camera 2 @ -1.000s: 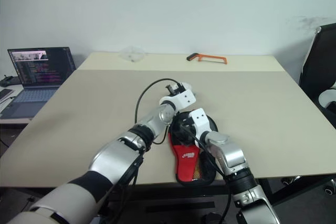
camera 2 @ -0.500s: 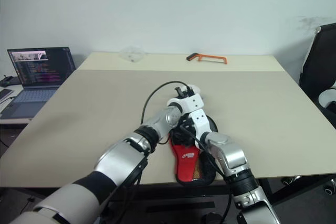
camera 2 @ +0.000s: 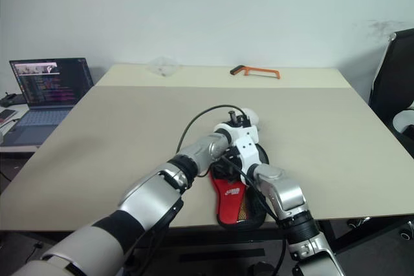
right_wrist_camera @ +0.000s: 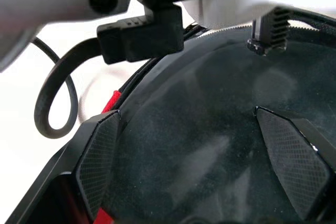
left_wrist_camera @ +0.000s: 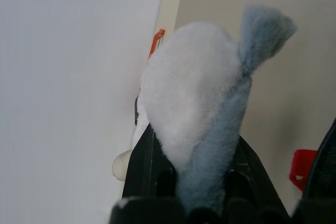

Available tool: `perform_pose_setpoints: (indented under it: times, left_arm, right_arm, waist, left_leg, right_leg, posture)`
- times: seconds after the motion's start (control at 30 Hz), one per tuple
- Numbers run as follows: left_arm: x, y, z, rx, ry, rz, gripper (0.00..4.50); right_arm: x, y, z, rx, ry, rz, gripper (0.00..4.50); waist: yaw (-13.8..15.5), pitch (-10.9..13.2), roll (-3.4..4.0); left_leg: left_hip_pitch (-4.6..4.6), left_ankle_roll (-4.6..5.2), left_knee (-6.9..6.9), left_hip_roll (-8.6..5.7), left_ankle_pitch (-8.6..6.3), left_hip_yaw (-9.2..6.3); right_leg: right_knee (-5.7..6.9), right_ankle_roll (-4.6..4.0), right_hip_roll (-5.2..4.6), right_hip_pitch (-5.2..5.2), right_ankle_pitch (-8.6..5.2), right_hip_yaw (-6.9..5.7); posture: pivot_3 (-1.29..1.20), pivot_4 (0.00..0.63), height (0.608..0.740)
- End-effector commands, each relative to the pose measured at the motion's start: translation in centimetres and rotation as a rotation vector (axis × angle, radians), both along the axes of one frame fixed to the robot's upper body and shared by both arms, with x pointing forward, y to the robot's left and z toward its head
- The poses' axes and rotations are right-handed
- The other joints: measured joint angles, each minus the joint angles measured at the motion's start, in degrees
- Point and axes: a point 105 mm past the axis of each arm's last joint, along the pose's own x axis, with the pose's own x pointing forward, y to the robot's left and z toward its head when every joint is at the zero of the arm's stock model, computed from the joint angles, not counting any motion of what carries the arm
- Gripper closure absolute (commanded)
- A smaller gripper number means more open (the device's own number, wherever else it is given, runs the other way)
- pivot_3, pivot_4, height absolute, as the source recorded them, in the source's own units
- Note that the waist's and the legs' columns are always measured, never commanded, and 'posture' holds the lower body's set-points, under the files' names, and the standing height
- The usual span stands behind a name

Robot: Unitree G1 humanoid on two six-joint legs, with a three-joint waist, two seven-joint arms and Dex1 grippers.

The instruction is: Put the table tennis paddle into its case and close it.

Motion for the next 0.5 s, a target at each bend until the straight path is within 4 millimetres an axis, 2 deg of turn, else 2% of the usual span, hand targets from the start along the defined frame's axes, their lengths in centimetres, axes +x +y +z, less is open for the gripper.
perform_pose_setpoints:
  times: [0.03,0.17,0.27,0.33,0.5]
  left_arm:
    - [-0.2,-2.1,3.4,-0.008,-0.107,-0.077,4.07]
    - [-0.2,-2.2,3.4,-0.009,-0.108,-0.078,4.07]
    - [0.6,-1.0,3.2,-0.112,-0.014,0.026,4.07]
    - [1.0,0.0,2.6,-0.115,0.036,0.092,4.07]
    - [0.7,-0.5,3.1,-0.028,-0.064,0.030,4.07]
  right_arm:
    - [-2.8,-1.2,-6.7,-0.083,0.292,-0.022,0.00]
    - [-2.9,-1.3,-6.7,-0.082,0.296,-0.027,0.00]
    - [-2.9,-1.3,-6.8,-0.080,0.301,-0.030,0.00]
    - [-2.9,-1.3,-6.8,-0.078,0.304,-0.033,0.00]
    - [-2.9,-1.3,-6.8,-0.074,0.308,-0.036,0.00]
  waist:
    - [0.00,0.00,0.00]
    - [0.01,0.00,0.00]
    - [0.02,0.00,0.00]
    - [0.00,0.00,0.00]
    - [-0.08,-0.01,0.02]
  left_leg:
    - [0.00,0.00,0.00,0.00,0.00,0.00]
    - [-0.02,0.00,0.00,0.00,0.00,-0.01]
    - [-0.02,0.00,-0.01,0.00,0.00,-0.01]
    - [-0.02,0.00,0.00,-0.01,0.00,-0.01]
    - [-0.01,0.01,-0.03,0.00,0.00,-0.02]
  right_leg:
    - [0.00,0.01,0.00,0.00,0.00,0.00]
    - [-0.01,0.02,0.00,0.00,-0.02,-0.01]
    - [-0.02,0.03,0.00,0.00,-0.02,-0.03]
    - [-0.02,0.03,0.00,0.00,-0.02,-0.04]
    - [-0.02,0.04,0.04,0.00,-0.04,-0.05]
  posture:
    - [0.00,0.150,0.740]
    - [0.00,0.150,0.740]
    - [0.00,0.150,0.740]
    - [0.00,0.150,0.740]
    - [0.00,0.150,0.740]
